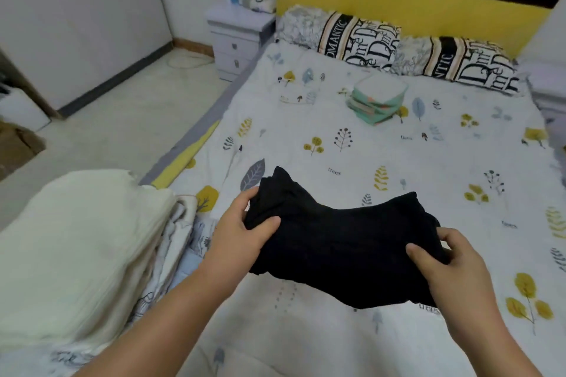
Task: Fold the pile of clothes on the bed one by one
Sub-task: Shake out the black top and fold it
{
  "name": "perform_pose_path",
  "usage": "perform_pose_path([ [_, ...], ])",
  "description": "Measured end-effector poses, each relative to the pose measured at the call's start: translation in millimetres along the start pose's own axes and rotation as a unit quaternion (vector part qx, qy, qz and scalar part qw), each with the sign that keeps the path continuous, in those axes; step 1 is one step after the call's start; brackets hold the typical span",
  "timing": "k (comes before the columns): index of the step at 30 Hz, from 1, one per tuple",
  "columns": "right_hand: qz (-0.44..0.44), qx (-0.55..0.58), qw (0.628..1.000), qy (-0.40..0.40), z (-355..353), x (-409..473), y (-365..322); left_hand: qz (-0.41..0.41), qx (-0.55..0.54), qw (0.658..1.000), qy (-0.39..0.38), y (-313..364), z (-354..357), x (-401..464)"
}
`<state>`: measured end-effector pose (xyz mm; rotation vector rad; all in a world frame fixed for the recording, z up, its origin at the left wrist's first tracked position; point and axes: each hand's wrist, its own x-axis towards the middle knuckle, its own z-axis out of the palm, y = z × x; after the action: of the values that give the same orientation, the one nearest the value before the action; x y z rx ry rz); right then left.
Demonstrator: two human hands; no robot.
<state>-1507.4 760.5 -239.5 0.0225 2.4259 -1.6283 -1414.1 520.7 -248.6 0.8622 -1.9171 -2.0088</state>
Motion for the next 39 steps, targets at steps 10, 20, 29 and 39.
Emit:
perform_pose_path([
  [10,-0.084,-0.025,0.987,-0.135,61,-36,-120,0.044,-0.052,0.989,0.135,69,-114,-80],
  [20,-0.151,-0.063,0.939,-0.303,205,-50,-206,0.039,-0.104,0.939,0.326,63,-229,-122],
  [29,-0.197,-0.134,0.88,-0.41,315,-29,-228,0.048,-0.136,0.877,0.458,29,-244,-110],
  [39,-0.2,-0.149,0.845,-0.473,404,10,-195,-0.021,-0.172,0.796,0.58,-40,-216,-82],
])
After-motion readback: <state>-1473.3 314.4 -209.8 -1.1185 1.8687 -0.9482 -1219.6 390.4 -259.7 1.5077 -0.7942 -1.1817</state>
